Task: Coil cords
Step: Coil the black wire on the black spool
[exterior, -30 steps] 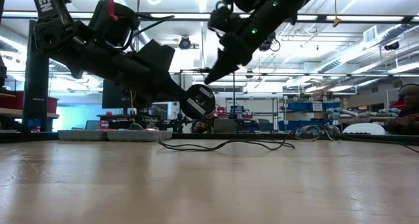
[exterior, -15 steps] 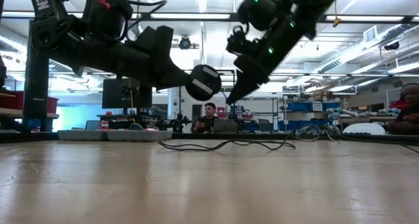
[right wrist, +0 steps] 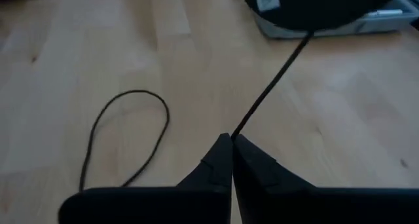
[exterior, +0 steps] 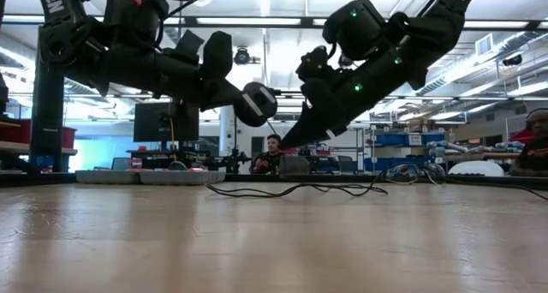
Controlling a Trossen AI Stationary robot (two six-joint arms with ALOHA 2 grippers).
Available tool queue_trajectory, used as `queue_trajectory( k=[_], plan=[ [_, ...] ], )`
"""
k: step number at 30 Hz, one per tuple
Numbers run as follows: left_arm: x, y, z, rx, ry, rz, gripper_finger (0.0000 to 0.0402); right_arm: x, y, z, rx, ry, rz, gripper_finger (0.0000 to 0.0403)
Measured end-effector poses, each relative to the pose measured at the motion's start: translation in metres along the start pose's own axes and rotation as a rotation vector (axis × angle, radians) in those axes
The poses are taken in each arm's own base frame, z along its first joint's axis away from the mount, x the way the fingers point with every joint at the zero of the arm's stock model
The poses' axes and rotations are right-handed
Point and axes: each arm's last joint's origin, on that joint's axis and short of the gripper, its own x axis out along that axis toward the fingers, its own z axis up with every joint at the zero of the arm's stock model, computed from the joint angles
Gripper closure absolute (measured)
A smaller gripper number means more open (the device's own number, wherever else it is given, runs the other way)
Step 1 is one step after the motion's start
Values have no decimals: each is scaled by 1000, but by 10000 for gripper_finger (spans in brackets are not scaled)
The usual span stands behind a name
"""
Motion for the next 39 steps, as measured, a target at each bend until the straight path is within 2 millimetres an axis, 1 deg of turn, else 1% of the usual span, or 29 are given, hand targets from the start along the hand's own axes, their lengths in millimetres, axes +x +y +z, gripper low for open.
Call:
queue_trajectory(
  k=[7, 11, 15, 18, 23, 27, 30, 33, 35, 39],
  plan=[
    [0, 3, 3, -9, -51, 108, 402, 1, 1, -3, 16, 9, 11, 376],
    [0, 3, 3, -10, -56, 119, 402, 1, 0, -5, 12, 36, 5, 367],
    [-2, 1, 2, -11, -62, 127, 402, 0, 0, -8, 4, 74, -1, 366],
    [-8, 0, 0, -2, -73, 144, 402, -3, -1, -8, -2, 95, -3, 371],
    [-20, 2, -4, -10, -104, 168, 402, -17, -3, 0, -18, 103, -4, 376],
    [-27, 0, -5, 23, -109, 158, 402, -39, -7, 0, -19, 96, -5, 381],
    [-29, -4, -3, 40, -123, 137, 402, -59, -11, -7, -16, 80, -15, 385],
    [-30, -5, -1, 45, -142, 127, 402, -77, -16, -19, -8, 37, -14, 389],
    [-30, -6, 2, 49, -159, 124, 402, -83, -19, -29, 16, -30, -28, 392],
    [-28, -10, 7, 90, -188, 122, 402, -85, -22, -46, 148, -268, -46, 396]
  ],
)
